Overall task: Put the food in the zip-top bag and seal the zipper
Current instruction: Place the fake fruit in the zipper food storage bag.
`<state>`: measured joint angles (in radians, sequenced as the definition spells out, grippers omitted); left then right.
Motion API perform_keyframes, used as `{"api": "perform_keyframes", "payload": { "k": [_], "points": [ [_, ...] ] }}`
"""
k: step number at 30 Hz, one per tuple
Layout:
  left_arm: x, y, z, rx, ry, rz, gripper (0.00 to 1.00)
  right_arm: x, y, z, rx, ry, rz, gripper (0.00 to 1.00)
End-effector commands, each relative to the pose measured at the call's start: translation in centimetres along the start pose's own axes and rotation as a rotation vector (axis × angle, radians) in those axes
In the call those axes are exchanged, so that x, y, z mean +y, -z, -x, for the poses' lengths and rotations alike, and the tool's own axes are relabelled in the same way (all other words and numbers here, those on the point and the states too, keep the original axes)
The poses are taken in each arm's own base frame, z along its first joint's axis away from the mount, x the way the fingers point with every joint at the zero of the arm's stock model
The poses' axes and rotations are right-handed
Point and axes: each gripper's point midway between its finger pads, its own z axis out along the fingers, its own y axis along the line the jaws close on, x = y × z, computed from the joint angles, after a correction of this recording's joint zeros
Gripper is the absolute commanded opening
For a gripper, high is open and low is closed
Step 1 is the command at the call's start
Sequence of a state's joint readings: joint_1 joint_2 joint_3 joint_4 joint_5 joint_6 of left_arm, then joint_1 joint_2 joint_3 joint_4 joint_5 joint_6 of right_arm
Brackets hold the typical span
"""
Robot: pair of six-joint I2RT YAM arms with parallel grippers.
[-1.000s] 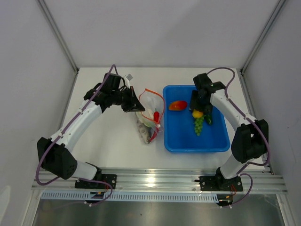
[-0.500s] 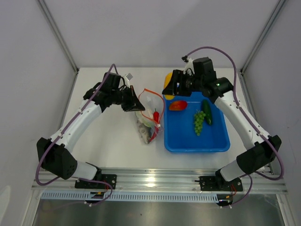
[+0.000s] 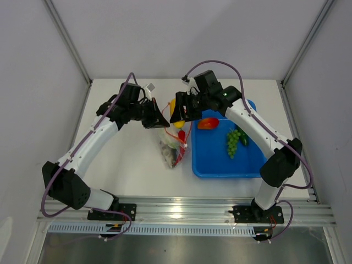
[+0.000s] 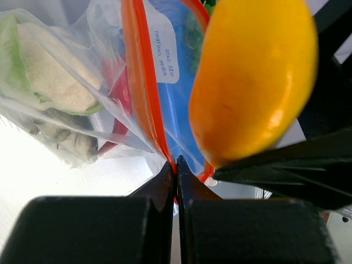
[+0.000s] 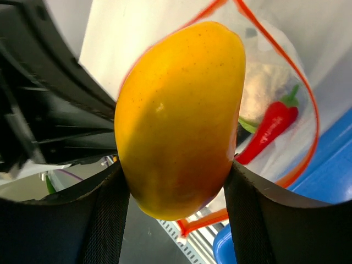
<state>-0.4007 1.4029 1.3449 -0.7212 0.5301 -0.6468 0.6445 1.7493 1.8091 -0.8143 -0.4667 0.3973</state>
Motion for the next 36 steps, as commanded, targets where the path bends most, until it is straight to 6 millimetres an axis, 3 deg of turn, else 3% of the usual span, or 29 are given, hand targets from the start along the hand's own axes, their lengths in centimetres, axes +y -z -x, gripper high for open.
{"api": "perform_keyframes", "payload": {
  "k": [1, 4, 13, 17, 23, 26, 36],
  "points": [
    [-2.5, 1.7, 1.5, -0.065, -0.049, -0.054, 0.01, -0.3, 0.9, 0.0, 0.007, 0.027, -0.047, 0.59],
    [-2.5, 1.8, 1.5, -0.068, -0.041, -0.055, 0.01, -0.6, 0.9, -0.5, 0.018, 0.034, -0.055, 0.73],
    [-2.3, 2.0, 1.2, -0.075, -0.036, -0.050, 0.01, -0.5, 1.1, -0.3, 0.015, 0.054, -0.055, 0.80],
    [-2.2, 2.0, 1.2, -0.073, -0.036, -0.045, 0.01, -2.9, 2.1, 0.9, -0.030, 0.066, -0.219, 0.79],
    [-2.2, 2.1, 1.0, -0.070, -0.043, -0.042, 0.01, -6.7, 4.2, 1.4, -0.035, 0.041, -0.397, 0.69],
    [-2.2, 2.1, 1.0, -0.067, -0.045, -0.043, 0.00, -8.0, 4.2, 0.8, -0.019, 0.015, -0.419, 0.64],
    [-2.2, 2.2, 0.7, -0.057, -0.053, -0.045, 0.01, -9.2, 0.3, -0.8, 0.065, -0.029, -0.356, 0.35]
  ]
}}
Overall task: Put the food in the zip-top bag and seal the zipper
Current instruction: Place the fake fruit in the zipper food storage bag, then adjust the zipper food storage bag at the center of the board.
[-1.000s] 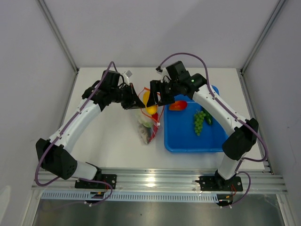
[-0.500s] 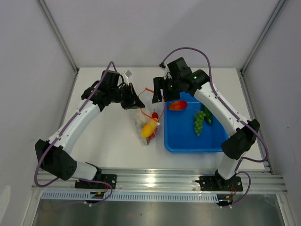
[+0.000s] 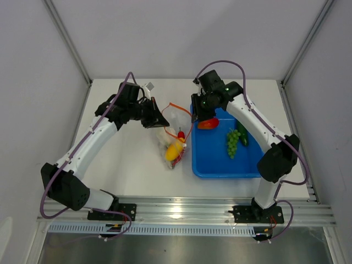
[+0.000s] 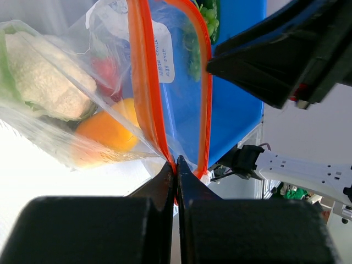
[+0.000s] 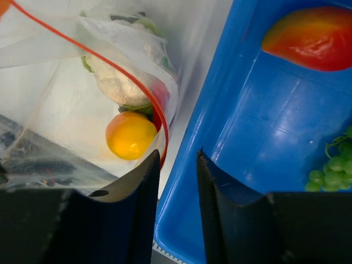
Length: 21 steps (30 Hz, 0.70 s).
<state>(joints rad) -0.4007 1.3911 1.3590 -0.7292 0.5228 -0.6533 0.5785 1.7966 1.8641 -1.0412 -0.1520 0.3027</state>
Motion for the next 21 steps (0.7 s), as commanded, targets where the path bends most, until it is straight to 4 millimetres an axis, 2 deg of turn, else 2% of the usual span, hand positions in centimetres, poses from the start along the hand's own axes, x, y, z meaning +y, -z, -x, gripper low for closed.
{"api": "perform_keyframes", "payload": {
  "k": [1, 5, 6, 7, 9, 10, 12, 13, 15, 16, 19, 21],
  "points": [
    [-1.7, 1.7, 0.5, -0.041, -0.051, -0.042, 0.01, 0.9, -2.2, -0.5, 0.043, -0.010, 0.059, 0.34],
    [-1.5, 1.8, 0.3, -0.046, -0.057, -0.036, 0.01, 1.8, -3.3, -0.8, 0.063, -0.022, 0.117, 0.22],
    [-1.5, 1.9, 0.3, -0.051, -0.060, -0.036, 0.01, 1.8, -3.5, -0.9, 0.068, -0.023, 0.122, 0.07],
    [-1.3, 1.9, 0.1, -0.046, -0.058, -0.032, 0.01, 2.0, -3.5, -0.8, 0.062, -0.019, 0.129, 0.00],
    [-0.8, 1.9, -0.1, -0.048, -0.062, -0.017, 0.01, 2.6, -3.0, 0.0, 0.029, 0.003, 0.140, 0.00],
    [-0.5, 1.8, -0.3, -0.047, -0.061, -0.008, 0.01, 3.1, -2.3, 0.9, -0.008, 0.042, 0.143, 0.00],
    [0.1, 1.8, -0.4, -0.054, -0.063, 0.016, 0.01, 4.3, -1.0, 1.6, -0.049, 0.101, 0.126, 0.00],
    [0.0, 2.2, -0.4, -0.068, -0.071, 0.017, 0.00, 5.2, 0.4, 2.9, -0.097, 0.126, 0.138, 0.00],
    [0.4, 2.7, -0.2, -0.106, -0.078, 0.041, 0.01, 6.5, 2.1, 3.3, -0.118, 0.143, 0.164, 0.00],
    [0.1, 3.4, 0.0, -0.135, -0.091, 0.038, 0.01, 7.4, 3.5, 4.3, -0.156, 0.146, 0.184, 0.00],
    [-0.1, 4.5, 0.3, -0.200, -0.107, 0.044, 0.01, 8.7, 5.2, 4.5, -0.172, 0.141, 0.226, 0.00],
    [0.5, 4.1, -0.2, -0.186, -0.097, 0.044, 0.01, 9.0, 5.0, 3.9, -0.154, 0.134, 0.240, 0.00]
  ]
}}
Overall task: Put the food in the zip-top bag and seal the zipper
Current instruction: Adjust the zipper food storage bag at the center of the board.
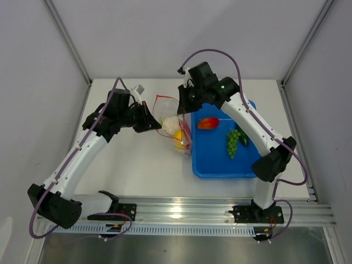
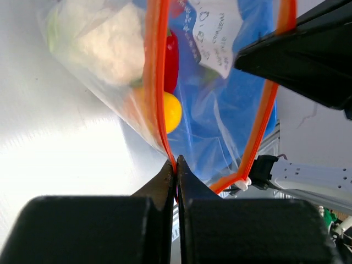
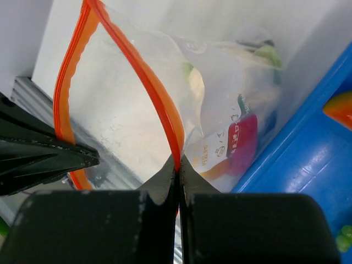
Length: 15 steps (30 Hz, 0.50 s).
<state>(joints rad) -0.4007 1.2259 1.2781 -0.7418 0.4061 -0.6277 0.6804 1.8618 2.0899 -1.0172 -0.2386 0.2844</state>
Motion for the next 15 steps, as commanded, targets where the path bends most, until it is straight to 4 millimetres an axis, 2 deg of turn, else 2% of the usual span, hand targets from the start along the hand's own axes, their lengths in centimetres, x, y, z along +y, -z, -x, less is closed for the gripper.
{"api": "perform_keyframes", "payload": {
  "k": [1, 4, 5, 8, 10, 11, 12, 14, 15],
  "points": [
    [0.9, -0.3, -0.5, -0.018, -0.006, 0.009, 0.01, 1.1, 1.6, 0.0, -0.012, -0.006, 0.041, 0.00],
    [1.8, -1.8, -2.1, 0.071, 0.036, 0.006, 0.01, 0.5, -0.2, -1.7, 0.039, -0.040, 0.045, 0.00],
    [2.7, -2.9, -3.0, 0.103, 0.050, 0.014, 0.01, 0.2, -1.5, -2.8, 0.064, -0.054, 0.059, 0.00],
    [3.8, -3.8, -3.6, 0.136, 0.074, 0.040, 0.01, -0.1, -2.8, -3.8, 0.099, -0.073, 0.064, 0.00],
    [3.6, -3.6, -3.3, 0.120, 0.071, 0.041, 0.01, -0.2, -2.8, -3.6, 0.109, -0.057, 0.054, 0.00],
    [2.9, -2.9, -2.7, 0.088, 0.059, 0.029, 0.01, -0.2, -2.5, -2.9, 0.087, -0.044, 0.045, 0.00],
    [2.4, -2.3, -2.1, 0.060, 0.046, 0.022, 0.01, 0.3, -1.6, -1.6, 0.045, -0.016, 0.052, 0.00],
    [2.0, -1.2, -1.1, 0.001, 0.023, 0.032, 0.01, 1.1, -0.3, -0.4, 0.001, 0.018, 0.053, 0.00],
    [1.3, 0.0, -0.5, -0.043, -0.006, 0.021, 0.01, 1.5, 0.5, 0.2, -0.023, 0.038, 0.062, 0.00]
  ]
}}
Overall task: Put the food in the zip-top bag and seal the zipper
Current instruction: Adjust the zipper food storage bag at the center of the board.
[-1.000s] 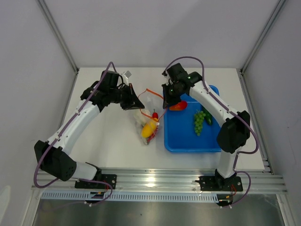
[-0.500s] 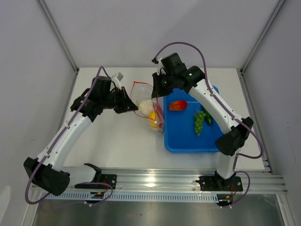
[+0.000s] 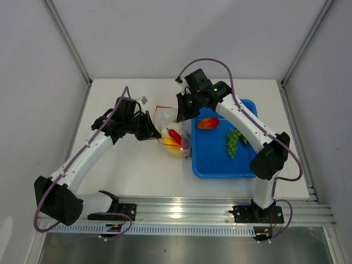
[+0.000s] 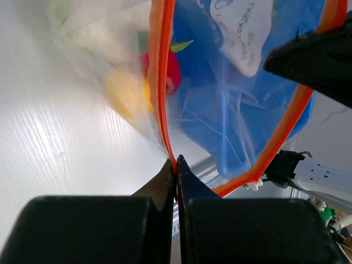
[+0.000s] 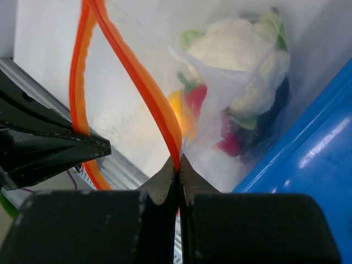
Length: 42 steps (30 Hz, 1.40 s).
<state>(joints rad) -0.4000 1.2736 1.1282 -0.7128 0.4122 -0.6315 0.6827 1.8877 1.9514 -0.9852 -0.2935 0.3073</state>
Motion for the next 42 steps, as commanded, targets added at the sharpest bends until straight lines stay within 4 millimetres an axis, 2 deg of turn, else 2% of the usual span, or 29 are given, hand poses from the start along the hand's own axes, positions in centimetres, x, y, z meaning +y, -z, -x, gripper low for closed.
{"api": "perform_keyframes", "payload": {
  "k": [1, 3, 5, 7, 9, 10, 15, 20, 25, 30, 34, 39, 42],
  "points": [
    [-3.0, 4.3, 2.9, -0.190, -0.077, -0.058, 0.01, 3.2, 5.0, 3.9, -0.171, 0.104, 0.057, 0.00],
    [-2.3, 4.2, 2.5, -0.191, -0.078, -0.039, 0.01, 3.6, 5.6, 3.8, -0.182, 0.108, 0.072, 0.00],
    [-1.2, 2.8, 1.4, -0.127, -0.054, -0.025, 0.01, 3.0, 4.5, 2.9, -0.156, 0.091, 0.067, 0.00],
    [0.5, 1.0, -0.1, -0.043, -0.005, 0.006, 0.00, 1.8, 2.5, 1.4, -0.089, 0.061, 0.042, 0.00],
    [0.7, 0.6, -0.3, -0.029, 0.003, 0.007, 0.00, 0.8, 0.5, 0.3, -0.019, 0.039, 0.022, 0.00],
    [0.1, 1.0, 0.2, -0.055, -0.009, -0.008, 0.00, 0.8, 0.4, 0.1, -0.003, 0.034, 0.023, 0.00],
    [-1.9, 3.5, 2.3, -0.154, -0.054, -0.032, 0.01, 2.2, 2.7, 2.3, -0.112, 0.099, 0.036, 0.00],
    [-1.5, 3.9, 2.3, -0.170, -0.051, -0.014, 0.01, 2.3, 3.9, 2.9, -0.135, 0.117, 0.017, 0.00],
    [-2.0, 5.5, 3.1, -0.246, -0.082, -0.024, 0.01, 3.1, 4.7, 3.3, -0.157, 0.118, 0.044, 0.00],
    [-1.9, 4.9, 2.5, -0.206, -0.084, -0.035, 0.01, 2.9, 4.5, 3.0, -0.147, 0.118, 0.039, 0.00],
    [-2.5, 6.0, 2.9, -0.240, -0.136, -0.050, 0.00, 2.5, 4.3, 2.6, -0.136, 0.107, 0.026, 0.00],
    [-2.2, 5.2, 2.5, -0.204, -0.134, -0.048, 0.01, 1.6, 3.3, 1.5, -0.100, 0.085, 0.006, 0.00],
    [-2.3, 5.1, 2.3, -0.194, -0.133, -0.059, 0.00, 1.6, 3.3, 1.6, -0.103, 0.081, 0.001, 0.01]
  ]
}}
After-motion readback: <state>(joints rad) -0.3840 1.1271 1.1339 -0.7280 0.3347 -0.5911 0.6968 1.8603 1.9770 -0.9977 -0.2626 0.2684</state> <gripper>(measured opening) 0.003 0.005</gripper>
